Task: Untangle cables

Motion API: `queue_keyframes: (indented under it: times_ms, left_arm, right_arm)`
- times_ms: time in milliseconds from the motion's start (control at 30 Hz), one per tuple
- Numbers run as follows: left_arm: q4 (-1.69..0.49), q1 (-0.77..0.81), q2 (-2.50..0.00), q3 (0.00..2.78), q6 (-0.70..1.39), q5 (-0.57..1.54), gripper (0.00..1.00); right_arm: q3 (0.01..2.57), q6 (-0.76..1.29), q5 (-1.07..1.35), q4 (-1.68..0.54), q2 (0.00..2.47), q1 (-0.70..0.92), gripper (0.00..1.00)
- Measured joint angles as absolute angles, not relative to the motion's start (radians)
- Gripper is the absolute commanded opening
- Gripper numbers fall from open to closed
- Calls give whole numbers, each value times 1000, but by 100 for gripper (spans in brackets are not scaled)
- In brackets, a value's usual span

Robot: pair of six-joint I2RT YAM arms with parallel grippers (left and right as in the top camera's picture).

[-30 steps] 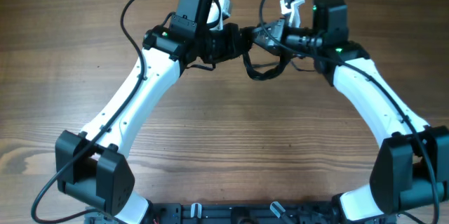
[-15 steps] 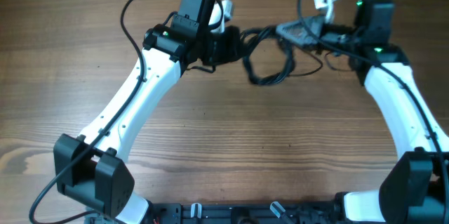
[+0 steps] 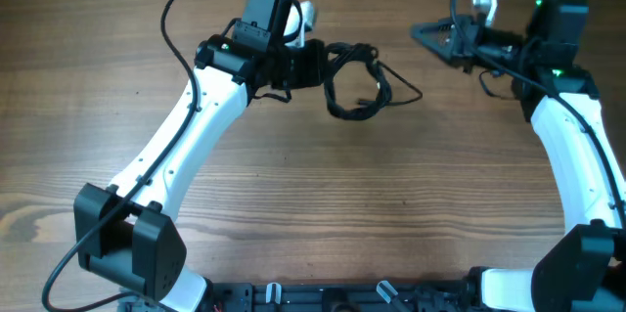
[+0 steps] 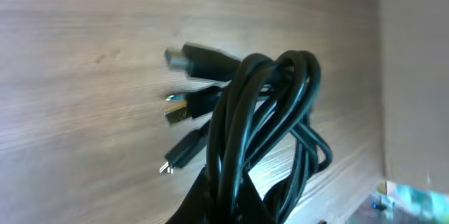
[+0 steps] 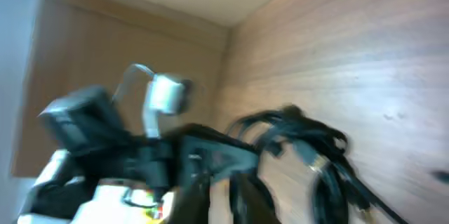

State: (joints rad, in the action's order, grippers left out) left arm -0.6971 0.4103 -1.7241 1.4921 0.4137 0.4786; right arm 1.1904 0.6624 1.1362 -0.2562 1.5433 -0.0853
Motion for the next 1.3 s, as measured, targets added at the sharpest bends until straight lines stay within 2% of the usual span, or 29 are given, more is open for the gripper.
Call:
queue_keyframes:
  times_ms: [67,133,367,467,633,833,1167,1300]
  left_arm:
    - [-665,410,-1724,1492,368,511,4]
    - [-643,410,-1724,1492,308,529,4]
    - [-627,410,-1724,1492,-1,550,4]
    - [-615,410,-1724,1492,-102,548,4]
    - [-599,410,-1724,1492,-154,543,4]
    - [-645,410,-1724,1492,-179,568,4]
    - [-740,410,-1724,1492,-190,664,4]
    - [-744,408,-1724,1491,-186,670,4]
  right_arm:
    - [1189,599,1081,-317,1543,-77,42]
    - [1189,542,1054,-327,1543,-74,50]
    - [1188,461,1039,-307,1543,-67,52]
    - [1188,462,1034,-305,1543,-24,52]
    - [1188,449,942,-303,1543,49,45]
    - [1188,213,882,-344,1543,49,29]
    - [1188,54,891,-366,1543,102,29]
    - [1190,35,881,-469,1543,124,21]
